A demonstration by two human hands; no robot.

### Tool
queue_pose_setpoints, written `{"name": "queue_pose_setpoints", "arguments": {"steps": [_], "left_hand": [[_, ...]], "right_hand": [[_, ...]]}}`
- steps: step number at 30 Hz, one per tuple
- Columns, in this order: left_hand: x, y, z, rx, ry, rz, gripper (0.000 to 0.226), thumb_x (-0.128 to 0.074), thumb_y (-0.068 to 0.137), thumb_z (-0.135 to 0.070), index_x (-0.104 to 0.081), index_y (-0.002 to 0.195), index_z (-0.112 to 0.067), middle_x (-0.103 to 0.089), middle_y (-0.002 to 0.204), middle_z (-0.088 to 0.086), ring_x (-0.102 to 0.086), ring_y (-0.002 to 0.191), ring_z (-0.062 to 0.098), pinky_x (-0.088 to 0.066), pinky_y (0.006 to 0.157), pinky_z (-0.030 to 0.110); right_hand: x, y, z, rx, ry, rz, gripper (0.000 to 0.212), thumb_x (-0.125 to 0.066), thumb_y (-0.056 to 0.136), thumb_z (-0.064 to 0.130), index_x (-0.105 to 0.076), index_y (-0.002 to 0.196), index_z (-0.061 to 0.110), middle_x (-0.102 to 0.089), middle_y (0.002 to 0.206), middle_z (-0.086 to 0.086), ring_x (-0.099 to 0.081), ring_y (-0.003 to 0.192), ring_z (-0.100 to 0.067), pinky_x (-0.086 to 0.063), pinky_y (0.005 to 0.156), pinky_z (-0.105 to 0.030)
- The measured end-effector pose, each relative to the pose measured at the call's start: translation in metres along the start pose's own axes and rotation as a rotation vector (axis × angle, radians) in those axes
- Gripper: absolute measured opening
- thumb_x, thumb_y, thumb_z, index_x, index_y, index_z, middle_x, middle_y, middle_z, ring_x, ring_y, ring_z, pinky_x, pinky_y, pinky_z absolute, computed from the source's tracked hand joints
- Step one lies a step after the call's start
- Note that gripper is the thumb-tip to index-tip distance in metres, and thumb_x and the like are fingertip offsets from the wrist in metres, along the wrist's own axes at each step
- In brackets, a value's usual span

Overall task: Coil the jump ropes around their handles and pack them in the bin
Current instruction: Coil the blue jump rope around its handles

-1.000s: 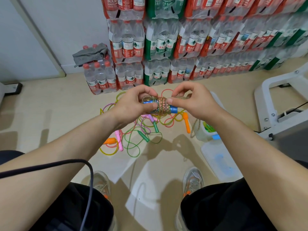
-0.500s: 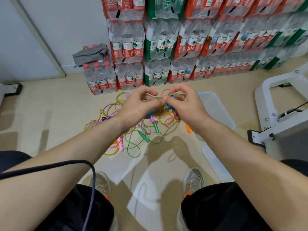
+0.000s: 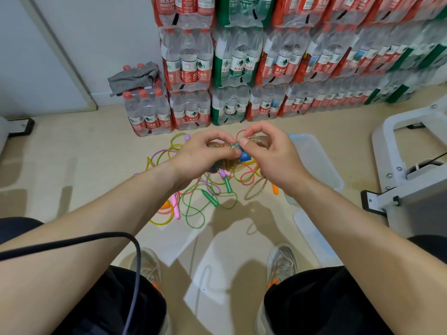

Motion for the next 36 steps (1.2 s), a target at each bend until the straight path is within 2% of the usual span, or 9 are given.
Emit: {"name": "queue_pose_setpoints", "arguments": {"steps": [4, 10, 14, 16, 18, 21, 27, 32, 36], "left_hand": [[0.001, 0.0, 0.0, 0.012, -0.069, -0.031, 0.017, -0.078, 0.083, -0.015, -0.07, 0.098, -0.016, -0.072, 0.078, 0.006, -0.064, 0.066, 0.022, -0.044, 0.062, 0.029], [0.0, 0.001, 0.001, 0.012, -0.23, 0.03, 0.026, -0.076, 0.078, -0.016, -0.075, 0.104, -0.014, -0.069, 0.089, 0.012, -0.059, 0.072, 0.022, -0.045, 0.06, 0.026], [-0.004, -0.002, 0.003, 0.046, -0.317, 0.063, 0.029, -0.065, 0.09, -0.005, -0.067, 0.118, -0.001, -0.068, 0.085, 0.01, -0.06, 0.062, 0.015, -0.046, 0.048, 0.022], [-0.007, -0.002, 0.001, 0.047, -0.357, 0.066, 0.028, -0.062, 0.091, -0.004, -0.067, 0.118, 0.0, -0.068, 0.083, 0.009, -0.06, 0.06, 0.012, -0.044, 0.046, 0.021], [-0.009, -0.002, 0.0, 0.043, -0.396, 0.065, 0.024, -0.062, 0.091, -0.004, -0.069, 0.114, -0.004, -0.069, 0.081, 0.008, -0.06, 0.06, 0.013, -0.045, 0.045, 0.022], [-0.008, -0.002, -0.001, 0.043, -0.422, 0.062, 0.024, -0.061, 0.092, -0.004, -0.068, 0.114, -0.004, -0.069, 0.079, 0.007, -0.06, 0.058, 0.012, -0.044, 0.045, 0.022], [-0.014, -0.002, 0.001, 0.071, -0.471, 0.113, 0.038, -0.058, 0.092, -0.007, -0.061, 0.13, 0.0, -0.066, 0.082, 0.007, -0.059, 0.06, 0.011, -0.044, 0.047, 0.021], [-0.019, -0.001, 0.0, 0.067, -0.512, 0.157, 0.042, -0.063, 0.079, -0.02, -0.07, 0.119, -0.011, -0.063, 0.095, 0.01, -0.057, 0.068, 0.013, -0.044, 0.049, 0.022], [-0.014, -0.001, 0.002, 0.084, -0.525, 0.066, 0.026, -0.056, 0.093, -0.012, -0.07, 0.114, -0.009, -0.061, 0.089, 0.01, -0.055, 0.059, 0.013, -0.044, 0.046, 0.022]], "right_hand": [[0.016, 0.002, 0.012, 0.152, -0.221, -0.121, 0.004, -0.071, 0.091, 0.025, -0.07, 0.091, 0.021, -0.069, 0.086, 0.014, -0.06, 0.081, 0.004, -0.041, 0.068, -0.014], [0.014, 0.004, 0.009, 0.204, -0.18, -0.075, 0.009, -0.07, 0.091, 0.019, -0.068, 0.087, 0.026, -0.066, 0.08, 0.015, -0.056, 0.07, 0.004, -0.039, 0.066, -0.016], [0.01, 0.002, 0.003, 0.144, -0.005, -0.037, 0.014, -0.067, 0.093, 0.015, -0.066, 0.087, 0.027, -0.068, 0.086, -0.004, -0.057, 0.067, -0.007, -0.047, 0.061, -0.027], [0.012, 0.0, -0.002, 0.086, 0.084, -0.068, 0.014, -0.068, 0.094, 0.01, -0.066, 0.087, 0.022, -0.068, 0.084, -0.008, -0.059, 0.059, -0.01, -0.047, 0.052, -0.026], [0.016, -0.002, -0.002, 0.087, 0.089, -0.154, 0.013, -0.071, 0.093, 0.011, -0.068, 0.085, 0.02, -0.068, 0.079, -0.002, -0.059, 0.058, -0.01, -0.048, 0.053, -0.027], [0.016, -0.004, -0.002, 0.114, 0.082, -0.22, 0.015, -0.071, 0.093, 0.013, -0.067, 0.081, 0.022, -0.065, 0.074, 0.006, -0.055, 0.064, -0.005, -0.045, 0.063, -0.021], [0.004, -0.001, -0.02, -0.025, 0.259, -0.132, 0.018, -0.064, 0.098, 0.01, -0.064, 0.081, 0.016, -0.056, 0.066, 0.008, -0.047, 0.053, 0.002, -0.037, 0.052, -0.011], [-0.005, 0.0, -0.019, -0.008, 0.21, -0.106, 0.025, -0.063, 0.098, 0.009, -0.06, 0.076, 0.019, -0.054, 0.072, 0.003, -0.047, 0.053, 0.003, -0.036, 0.052, -0.01], [-0.01, -0.008, -0.008, 0.135, -0.043, -0.158, 0.024, -0.06, 0.097, 0.017, -0.053, 0.074, 0.022, -0.047, 0.061, 0.014, -0.044, 0.059, -0.007, -0.037, 0.056, -0.028]]}}
Point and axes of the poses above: each hand's wrist, its own y-axis towards the middle knuckle, its own x-axis out of the back of the hand, z = x × y, the point moved 9 cm from there along y, towards the middle knuckle
